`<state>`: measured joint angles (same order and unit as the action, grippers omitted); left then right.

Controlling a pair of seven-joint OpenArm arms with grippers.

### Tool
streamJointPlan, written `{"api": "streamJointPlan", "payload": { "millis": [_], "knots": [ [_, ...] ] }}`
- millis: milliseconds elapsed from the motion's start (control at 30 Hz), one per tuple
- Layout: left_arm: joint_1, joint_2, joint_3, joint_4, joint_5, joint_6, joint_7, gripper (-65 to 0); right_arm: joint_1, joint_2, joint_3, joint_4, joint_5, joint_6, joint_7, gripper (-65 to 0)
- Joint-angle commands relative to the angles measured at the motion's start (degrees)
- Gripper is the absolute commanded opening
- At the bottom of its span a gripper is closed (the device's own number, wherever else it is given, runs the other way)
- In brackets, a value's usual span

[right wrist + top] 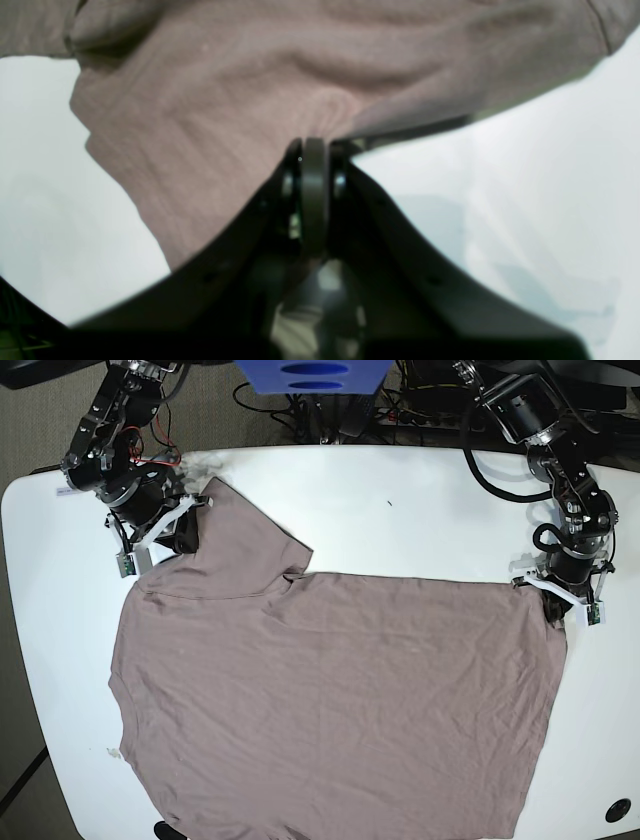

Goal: Fold the T-shirt properly
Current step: 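Adjust the left gripper's grip on the shirt's side edge, then pull the shirt with both grippers toward the robot base to straighten it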

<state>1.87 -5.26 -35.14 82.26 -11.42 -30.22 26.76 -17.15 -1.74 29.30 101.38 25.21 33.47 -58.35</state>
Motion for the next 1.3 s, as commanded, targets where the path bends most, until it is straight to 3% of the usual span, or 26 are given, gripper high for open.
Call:
{"api": "streamJointPlan", "payload": {
  "millis": [0, 400, 633, 1267],
  "knots": [
    [-0.07, -0.85, 0.01, 0.51, 0.83, -0.60, 1.85, -65.0, -0.13, 0.37, -0.07, 0.37, -0.82, 0.15, -1.56, -65.0],
    [5.82, -1.64, -0.07, 6.49, 0.39, -0.60, 1.76, -65.0, -0.39, 0.37, -0.07, 2.40, -0.73, 0.42, -1.30, -65.0],
    [10.83, 0.20, -0.07, 12.20, 0.30, -0.60, 1.68, -65.0, -0.39, 0.37, -0.07, 6.35, -0.73, 6.39, -1.30, -65.0],
    [19.19, 5.21, -0.16, 19.59, 0.74, -0.60, 1.68, -65.0, -8.57, 0.37, 0.02, 12.86, -0.73, 6.53, -1.21, -65.0]
  ]
}}
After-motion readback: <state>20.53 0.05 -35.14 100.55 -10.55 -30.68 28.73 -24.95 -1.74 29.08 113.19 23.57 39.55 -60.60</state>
